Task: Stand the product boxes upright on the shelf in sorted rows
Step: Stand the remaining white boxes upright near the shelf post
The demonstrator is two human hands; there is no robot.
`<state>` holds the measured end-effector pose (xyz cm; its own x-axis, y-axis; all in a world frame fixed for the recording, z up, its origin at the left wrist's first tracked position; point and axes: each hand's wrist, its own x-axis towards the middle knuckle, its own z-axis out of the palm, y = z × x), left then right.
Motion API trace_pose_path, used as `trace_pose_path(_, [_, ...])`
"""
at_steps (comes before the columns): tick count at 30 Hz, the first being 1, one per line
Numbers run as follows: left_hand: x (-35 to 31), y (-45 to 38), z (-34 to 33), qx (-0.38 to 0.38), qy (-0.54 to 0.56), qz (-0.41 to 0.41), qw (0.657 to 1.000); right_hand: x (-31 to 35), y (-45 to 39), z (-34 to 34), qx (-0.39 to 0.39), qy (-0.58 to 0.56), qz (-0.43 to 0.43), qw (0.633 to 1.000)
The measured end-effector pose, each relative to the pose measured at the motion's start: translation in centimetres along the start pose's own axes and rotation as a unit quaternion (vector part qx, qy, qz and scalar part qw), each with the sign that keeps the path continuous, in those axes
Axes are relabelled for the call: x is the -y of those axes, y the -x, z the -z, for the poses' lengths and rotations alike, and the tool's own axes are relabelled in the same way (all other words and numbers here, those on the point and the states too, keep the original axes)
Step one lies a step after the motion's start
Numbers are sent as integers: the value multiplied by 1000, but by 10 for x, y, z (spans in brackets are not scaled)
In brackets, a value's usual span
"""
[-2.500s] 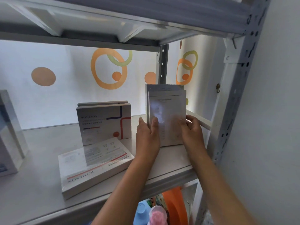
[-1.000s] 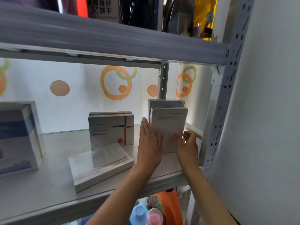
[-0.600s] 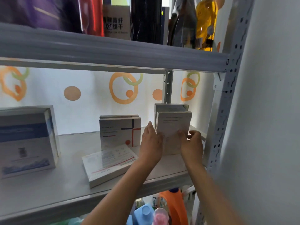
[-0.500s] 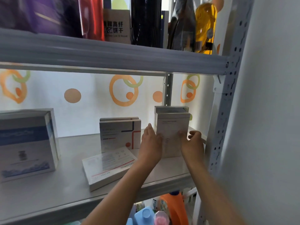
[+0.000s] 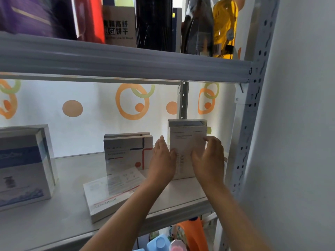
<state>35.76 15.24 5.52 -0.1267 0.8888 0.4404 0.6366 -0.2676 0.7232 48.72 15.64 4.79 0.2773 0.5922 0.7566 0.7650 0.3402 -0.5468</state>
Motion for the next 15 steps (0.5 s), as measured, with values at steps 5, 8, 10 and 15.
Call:
trace_pose_path(5, [1, -6, 0, -2, -12, 0, 1000, 6, -9, -2, 1, 25, 129, 991])
trace_pose_path(8, [1, -7, -1, 2, -7, 5, 1000, 12, -16, -2, 3, 39, 150, 988])
trace_pose_path(10, [0, -5, -1, 2, 0, 7, 1000, 12, -17, -2, 10, 49, 159, 986])
trace_pose_path(15, [-2, 1, 3, -1, -7, -10, 1000, 7, -9, -2, 13, 78, 168, 983])
